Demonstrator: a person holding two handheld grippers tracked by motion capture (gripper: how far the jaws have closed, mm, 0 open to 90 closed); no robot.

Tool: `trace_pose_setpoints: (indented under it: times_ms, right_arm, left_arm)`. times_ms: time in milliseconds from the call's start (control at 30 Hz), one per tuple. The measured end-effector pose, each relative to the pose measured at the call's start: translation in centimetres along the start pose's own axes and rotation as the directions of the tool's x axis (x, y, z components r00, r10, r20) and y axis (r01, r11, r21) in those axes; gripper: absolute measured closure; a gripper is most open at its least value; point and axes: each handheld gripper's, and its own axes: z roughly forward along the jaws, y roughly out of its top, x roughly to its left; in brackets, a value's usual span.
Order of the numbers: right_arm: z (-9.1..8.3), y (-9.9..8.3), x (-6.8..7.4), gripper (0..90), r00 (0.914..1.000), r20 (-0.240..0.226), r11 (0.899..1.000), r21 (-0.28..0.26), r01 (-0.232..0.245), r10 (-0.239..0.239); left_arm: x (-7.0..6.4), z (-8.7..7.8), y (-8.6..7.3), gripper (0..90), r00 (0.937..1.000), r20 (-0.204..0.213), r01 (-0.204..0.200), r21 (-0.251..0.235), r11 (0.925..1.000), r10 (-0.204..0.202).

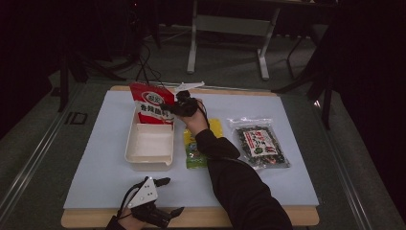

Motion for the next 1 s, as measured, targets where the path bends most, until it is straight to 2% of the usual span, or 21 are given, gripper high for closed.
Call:
trace_pose_setpoints:
  times_ms: [167,467,567,767,867,1000]
  right_arm:
    - [-1.4,0.3,0.3,70.6,0.9998,0.001,1.0,-0.001,0.021,-0.021]
    - [-4.2,-0.5,0.0,63.7,0.9991,0.031,0.999,0.032,0.027,-0.028]
    - [-6.0,-1.1,0.0,62.0,0.9984,0.045,0.999,0.041,0.032,-0.033]
    - [-9.2,-1.8,-0.5,59.5,0.9983,0.055,0.998,0.057,0.018,-0.021]
    - [-11.1,-2.3,-0.7,57.2,0.9956,0.084,0.997,0.065,0.036,-0.041]
    - [-13.7,-3.3,-1.3,56.4,0.993,0.113,0.999,0.044,0.03,-0.035]
  left_arm:
    - [-0.1,0.2,0.1,2.0,1.0,0.006,-0.004,0.001,1.0,0.004]
    - [-0.1,0.4,0.2,2.0,0.9999,0.014,-0.002,0.002,1.0,0.002]
    - [0.1,0.5,0.2,2.0,0.9995,0.03,0.01,-0.008,0.9999,-0.01]
    - [0.1,0.6,0.4,2.0,0.9994,0.031,0.013,-0.029,0.9995,-0.012]
    - [0.1,0.7,0.5,2.0,0.9994,0.028,0.019,-0.04,0.999,-0.018]
    - [0.1,0.8,0.4,2.0,0.9994,0.032,0.015,-0.034,0.9993,-0.014]
